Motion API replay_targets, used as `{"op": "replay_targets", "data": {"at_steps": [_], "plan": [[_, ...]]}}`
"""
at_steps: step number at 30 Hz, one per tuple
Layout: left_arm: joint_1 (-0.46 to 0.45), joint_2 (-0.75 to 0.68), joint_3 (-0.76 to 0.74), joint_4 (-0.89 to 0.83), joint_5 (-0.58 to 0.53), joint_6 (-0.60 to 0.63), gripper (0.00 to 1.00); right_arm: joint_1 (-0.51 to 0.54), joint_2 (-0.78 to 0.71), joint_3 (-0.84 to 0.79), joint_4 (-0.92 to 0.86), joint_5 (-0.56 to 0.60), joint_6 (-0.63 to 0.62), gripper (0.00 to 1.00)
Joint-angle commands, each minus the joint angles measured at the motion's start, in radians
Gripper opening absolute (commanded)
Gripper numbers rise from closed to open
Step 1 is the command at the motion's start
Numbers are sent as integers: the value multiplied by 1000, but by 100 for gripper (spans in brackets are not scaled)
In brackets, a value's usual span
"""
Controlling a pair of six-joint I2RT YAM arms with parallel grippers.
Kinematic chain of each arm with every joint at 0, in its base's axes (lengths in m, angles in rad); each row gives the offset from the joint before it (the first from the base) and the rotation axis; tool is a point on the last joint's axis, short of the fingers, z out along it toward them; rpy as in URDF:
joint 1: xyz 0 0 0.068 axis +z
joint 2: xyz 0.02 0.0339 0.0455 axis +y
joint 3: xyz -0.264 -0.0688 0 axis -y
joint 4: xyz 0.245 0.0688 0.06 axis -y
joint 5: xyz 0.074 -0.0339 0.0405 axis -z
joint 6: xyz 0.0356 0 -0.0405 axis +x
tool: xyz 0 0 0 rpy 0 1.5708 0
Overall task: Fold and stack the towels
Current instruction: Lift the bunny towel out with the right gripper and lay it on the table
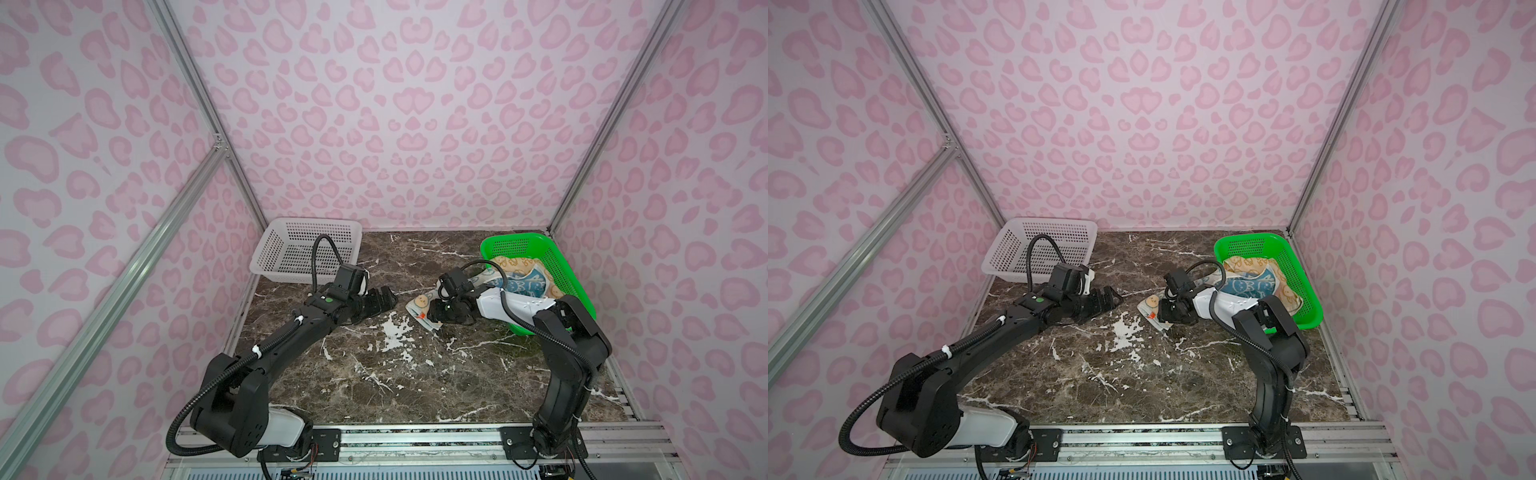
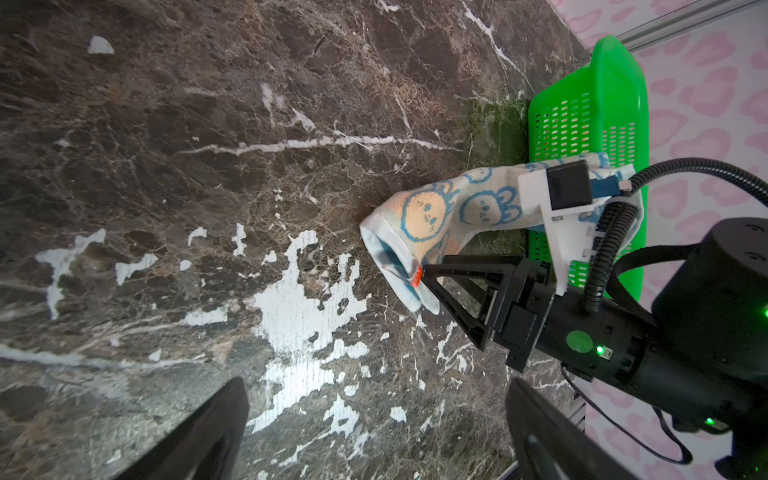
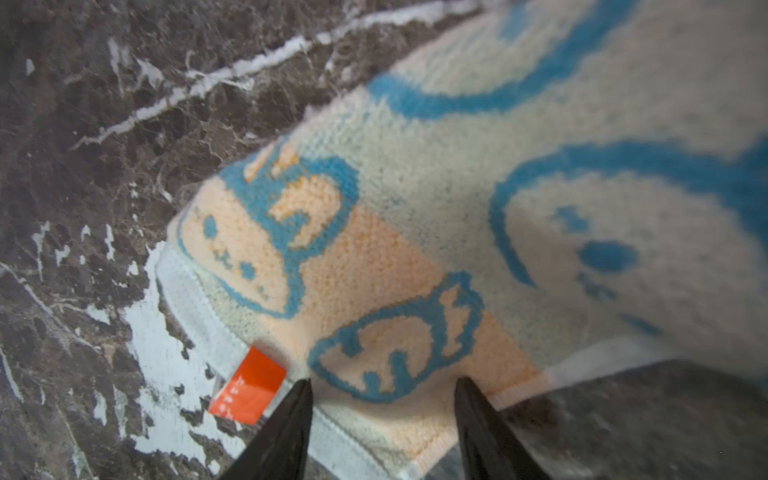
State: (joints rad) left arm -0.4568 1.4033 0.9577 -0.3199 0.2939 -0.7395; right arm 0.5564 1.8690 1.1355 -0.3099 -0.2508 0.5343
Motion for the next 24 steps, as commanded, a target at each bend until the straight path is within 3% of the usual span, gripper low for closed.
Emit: {"op": "replay_targets", "data": {"at_steps": [1,6,14,17,24], "plan": [[1,-14,-1,-14,-21,7,98,35,65,51,-23,17,-5,38],[14,-47,1,-39,-47,-1,98,88,199,227,-79,12,-4,21],[121,-142,-71,-69,-36,-15,98,137,361,553,-211,-42,-27,21],[126,-150,-59,-104,-41,17,98,126,284,545,-214,-41,-61,31],[106,-120,-37,-88,-38,31,98,-33,29,373,-282,59,-136,70]]}}
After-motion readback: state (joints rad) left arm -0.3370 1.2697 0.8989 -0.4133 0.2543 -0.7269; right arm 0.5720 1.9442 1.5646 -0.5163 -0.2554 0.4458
